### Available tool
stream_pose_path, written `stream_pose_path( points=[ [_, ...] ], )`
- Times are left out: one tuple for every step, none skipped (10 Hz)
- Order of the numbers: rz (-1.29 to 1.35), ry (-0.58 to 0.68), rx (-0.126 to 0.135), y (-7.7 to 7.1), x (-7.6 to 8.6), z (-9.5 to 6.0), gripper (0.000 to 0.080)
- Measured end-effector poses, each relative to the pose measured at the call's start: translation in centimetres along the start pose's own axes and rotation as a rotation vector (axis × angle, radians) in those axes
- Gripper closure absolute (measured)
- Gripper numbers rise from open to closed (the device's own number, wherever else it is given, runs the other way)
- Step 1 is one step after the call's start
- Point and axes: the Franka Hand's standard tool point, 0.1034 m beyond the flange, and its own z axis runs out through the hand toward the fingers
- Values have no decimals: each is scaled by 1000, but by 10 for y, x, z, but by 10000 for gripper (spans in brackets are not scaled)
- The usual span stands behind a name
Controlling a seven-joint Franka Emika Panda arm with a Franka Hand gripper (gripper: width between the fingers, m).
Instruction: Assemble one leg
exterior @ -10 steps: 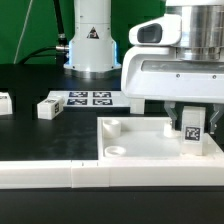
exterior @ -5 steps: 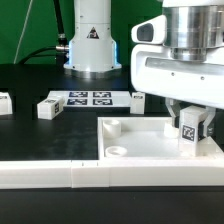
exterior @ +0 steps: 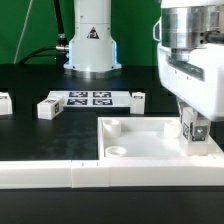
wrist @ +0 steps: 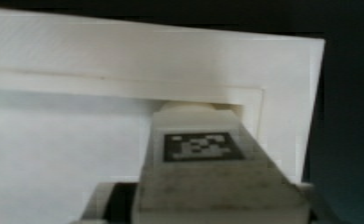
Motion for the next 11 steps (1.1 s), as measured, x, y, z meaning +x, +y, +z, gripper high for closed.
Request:
stream_pose_path(
  points=[
    [98, -2, 0, 0, 0, 0, 509],
    [177, -5, 1, 0, 0, 0, 509],
    [261, -8, 1, 0, 1, 0, 509],
    [274, -6, 1, 0, 1, 0, 509],
    [261, -5, 2, 0, 1, 0, 509],
    [200, -4, 1, 0, 1, 0, 509],
    [153, -3, 0, 0, 2, 1, 299],
    [106, -3, -2, 1, 1, 2, 192],
    [-52, 0, -4, 1, 1, 2, 161],
    [-108, -1, -10, 3, -1, 2, 161],
    [-226, 1, -13, 3, -1, 2, 152]
  ],
)
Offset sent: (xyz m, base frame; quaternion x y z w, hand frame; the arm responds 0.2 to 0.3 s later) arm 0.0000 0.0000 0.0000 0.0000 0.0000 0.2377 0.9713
